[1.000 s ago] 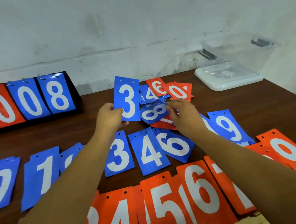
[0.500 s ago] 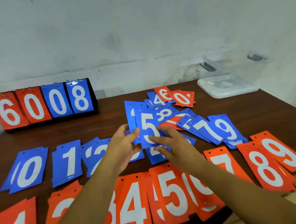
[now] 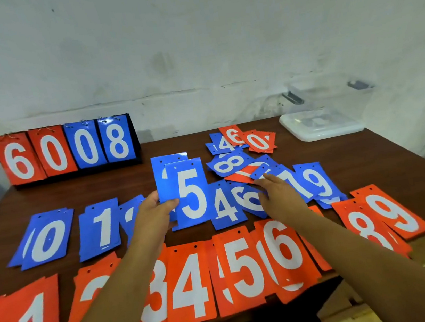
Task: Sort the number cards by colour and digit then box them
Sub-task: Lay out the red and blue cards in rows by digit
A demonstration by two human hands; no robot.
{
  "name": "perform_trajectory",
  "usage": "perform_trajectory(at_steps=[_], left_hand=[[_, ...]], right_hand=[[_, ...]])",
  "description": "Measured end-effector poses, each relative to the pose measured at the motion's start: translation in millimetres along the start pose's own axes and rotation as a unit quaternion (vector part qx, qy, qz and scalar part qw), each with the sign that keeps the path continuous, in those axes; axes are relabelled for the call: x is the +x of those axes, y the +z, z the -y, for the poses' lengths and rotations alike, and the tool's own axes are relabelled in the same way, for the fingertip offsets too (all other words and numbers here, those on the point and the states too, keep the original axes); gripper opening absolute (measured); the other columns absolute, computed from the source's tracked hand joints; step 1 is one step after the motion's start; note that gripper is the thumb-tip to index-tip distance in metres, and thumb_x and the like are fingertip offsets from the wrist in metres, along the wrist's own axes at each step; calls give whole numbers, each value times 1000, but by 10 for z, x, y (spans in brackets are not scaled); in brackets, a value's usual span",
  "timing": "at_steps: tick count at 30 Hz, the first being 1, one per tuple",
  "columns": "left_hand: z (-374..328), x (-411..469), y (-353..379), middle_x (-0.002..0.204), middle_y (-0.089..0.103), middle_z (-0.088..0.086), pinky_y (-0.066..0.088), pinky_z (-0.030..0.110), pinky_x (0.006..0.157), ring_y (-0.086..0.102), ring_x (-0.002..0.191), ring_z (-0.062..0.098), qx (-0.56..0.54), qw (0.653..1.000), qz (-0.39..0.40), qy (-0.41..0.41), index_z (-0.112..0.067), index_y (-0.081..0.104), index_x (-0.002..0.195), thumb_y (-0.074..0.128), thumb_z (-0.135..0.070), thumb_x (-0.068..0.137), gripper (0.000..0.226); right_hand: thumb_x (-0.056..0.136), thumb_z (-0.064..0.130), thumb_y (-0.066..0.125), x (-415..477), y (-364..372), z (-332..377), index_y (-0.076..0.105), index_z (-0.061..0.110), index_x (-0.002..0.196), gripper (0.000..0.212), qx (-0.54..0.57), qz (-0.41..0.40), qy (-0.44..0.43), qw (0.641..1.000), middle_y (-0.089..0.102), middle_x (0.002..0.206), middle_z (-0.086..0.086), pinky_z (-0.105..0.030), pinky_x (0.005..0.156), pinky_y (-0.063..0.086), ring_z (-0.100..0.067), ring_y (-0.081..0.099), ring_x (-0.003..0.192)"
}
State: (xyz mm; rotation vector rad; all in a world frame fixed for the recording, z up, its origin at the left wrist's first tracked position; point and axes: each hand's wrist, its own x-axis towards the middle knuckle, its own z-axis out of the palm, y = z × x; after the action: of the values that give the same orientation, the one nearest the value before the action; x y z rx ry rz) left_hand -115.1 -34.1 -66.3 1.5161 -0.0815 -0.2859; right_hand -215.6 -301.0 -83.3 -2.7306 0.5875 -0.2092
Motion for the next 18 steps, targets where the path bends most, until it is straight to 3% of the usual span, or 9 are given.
perform_trajectory(at_steps=[4,14,18], left_hand=[[5,0,135,91,75,-9,58,28,55,74,78,9,12,1000,14,2,-31,63,97,70,-17,90,17],[71,215,338,93,76,-10,61,36,66,75,86,13,21,999,32,-2,-31,65,99,68,-18,92,15],[116,258,385,88,76,-14,60,29,60,75,83,9,32,999,33,5,-33,65,98,69,-19,91,15]], right_hand=[[102,38,39,201,-33,-187,45,25,143,44,-56,57,-6,997,32,156,-4,-45,116,27,-22,29,143],[98,51,42,486,-59,-612,35,29,148,55,-107,63,63,990,29,157,-6,-50,113,28,-29,28,142],[96,46,50,441,-96,-598,40,26,146,55,-78,-30,45,995,28,156,-9,-47,114,28,-30,28,142]])
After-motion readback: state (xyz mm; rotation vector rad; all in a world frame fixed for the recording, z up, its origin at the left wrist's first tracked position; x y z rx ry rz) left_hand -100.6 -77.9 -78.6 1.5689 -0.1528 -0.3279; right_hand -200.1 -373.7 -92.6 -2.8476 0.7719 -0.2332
